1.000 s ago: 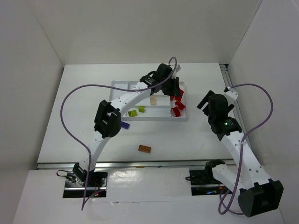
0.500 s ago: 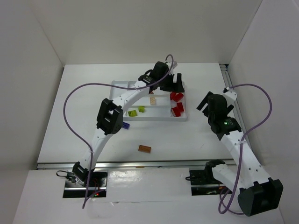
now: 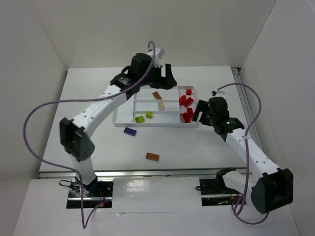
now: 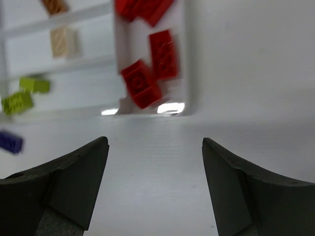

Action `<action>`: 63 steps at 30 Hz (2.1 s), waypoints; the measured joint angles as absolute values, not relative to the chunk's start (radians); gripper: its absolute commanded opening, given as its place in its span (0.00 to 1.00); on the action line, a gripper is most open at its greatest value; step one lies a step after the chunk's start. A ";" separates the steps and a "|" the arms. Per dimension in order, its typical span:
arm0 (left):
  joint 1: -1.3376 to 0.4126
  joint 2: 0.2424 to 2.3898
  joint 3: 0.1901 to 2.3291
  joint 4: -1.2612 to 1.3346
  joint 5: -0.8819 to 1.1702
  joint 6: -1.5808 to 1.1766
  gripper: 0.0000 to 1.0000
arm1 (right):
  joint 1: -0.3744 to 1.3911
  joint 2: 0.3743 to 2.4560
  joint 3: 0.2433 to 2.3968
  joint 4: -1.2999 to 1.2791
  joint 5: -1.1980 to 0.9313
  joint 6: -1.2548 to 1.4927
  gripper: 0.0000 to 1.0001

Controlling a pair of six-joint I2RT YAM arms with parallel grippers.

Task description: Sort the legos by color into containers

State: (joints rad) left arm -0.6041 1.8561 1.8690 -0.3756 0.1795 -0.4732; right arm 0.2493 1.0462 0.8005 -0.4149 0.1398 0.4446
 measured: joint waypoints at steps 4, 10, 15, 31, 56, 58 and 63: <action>-0.549 1.615 1.710 -0.408 0.033 -0.464 0.96 | 0.482 1.101 0.799 -0.405 0.093 0.417 0.87; -0.422 1.433 1.504 -0.516 -0.112 -0.475 0.96 | 0.893 1.179 0.817 -0.381 0.128 0.333 1.00; -0.330 1.405 1.435 -0.607 -0.156 -0.475 0.96 | 1.095 1.388 0.859 -0.364 0.176 0.264 1.00; -0.308 1.344 1.414 -0.630 -0.126 -0.469 0.96 | 1.143 1.660 0.950 -0.308 0.136 0.098 0.82; -0.147 1.341 1.195 -0.612 -0.124 -0.603 1.00 | 0.788 1.651 1.282 -0.342 0.211 0.142 0.27; -0.157 1.340 1.179 -0.613 -0.125 -0.620 1.00 | 0.704 1.675 1.367 -0.332 0.216 0.149 0.27; -0.255 1.337 1.107 -0.603 -0.123 -0.707 0.99 | 0.584 1.825 1.571 -0.314 0.205 0.152 0.29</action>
State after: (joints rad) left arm -0.2546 1.3373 1.1069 -0.6029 -0.1230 -0.7071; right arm 0.5842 1.8248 1.5707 -0.3138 0.2054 0.1520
